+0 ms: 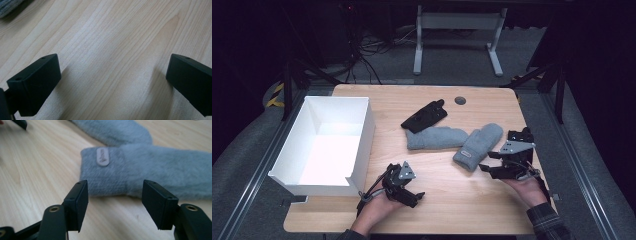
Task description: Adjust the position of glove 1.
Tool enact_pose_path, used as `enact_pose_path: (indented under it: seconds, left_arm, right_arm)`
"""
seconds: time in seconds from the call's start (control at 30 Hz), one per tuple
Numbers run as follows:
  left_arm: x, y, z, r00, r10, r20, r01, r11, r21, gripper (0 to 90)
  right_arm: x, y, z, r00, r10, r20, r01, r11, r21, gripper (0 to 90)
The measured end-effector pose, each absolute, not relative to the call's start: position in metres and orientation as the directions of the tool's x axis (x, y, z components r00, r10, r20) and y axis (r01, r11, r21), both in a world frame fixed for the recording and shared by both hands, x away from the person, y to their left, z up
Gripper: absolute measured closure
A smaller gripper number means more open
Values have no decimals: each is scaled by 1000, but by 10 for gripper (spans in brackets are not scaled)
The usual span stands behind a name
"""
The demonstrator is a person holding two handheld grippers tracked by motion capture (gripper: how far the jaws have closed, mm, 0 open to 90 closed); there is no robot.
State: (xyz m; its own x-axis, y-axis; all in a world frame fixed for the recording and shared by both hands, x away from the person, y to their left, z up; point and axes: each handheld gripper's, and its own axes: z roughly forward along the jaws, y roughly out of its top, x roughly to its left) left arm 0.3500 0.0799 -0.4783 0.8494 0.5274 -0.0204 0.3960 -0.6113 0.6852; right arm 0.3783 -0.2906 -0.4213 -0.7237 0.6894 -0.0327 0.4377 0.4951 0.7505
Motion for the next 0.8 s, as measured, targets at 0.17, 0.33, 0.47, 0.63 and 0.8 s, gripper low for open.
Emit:
enact_pose_path:
  seconds: [0.17, 0.33, 0.47, 0.63, 0.8]
  left_arm:
    - [350, 80, -478, 850, 527, -20, 396, -612, 685, 1]
    - [349, 80, -478, 850, 527, -20, 394, -611, 687, 2]
    - [349, 80, -478, 849, 529, -21, 397, -611, 685, 2]
    - [349, 80, -478, 847, 531, -24, 402, -609, 683, 2]
    - [348, 80, -478, 847, 531, -24, 402, -609, 683, 3]
  right_arm:
    - [393, -295, -414, -708, 706, -22, 439, 465, 769, 456]
    - [411, -296, -412, -692, 721, -27, 447, 457, 769, 501]
    - [424, -295, -416, -684, 729, -27, 452, 453, 768, 510]
    - [434, -294, -419, -683, 730, -17, 460, 448, 767, 521]
    - [444, -292, -432, -684, 730, -4, 487, 461, 742, 529]
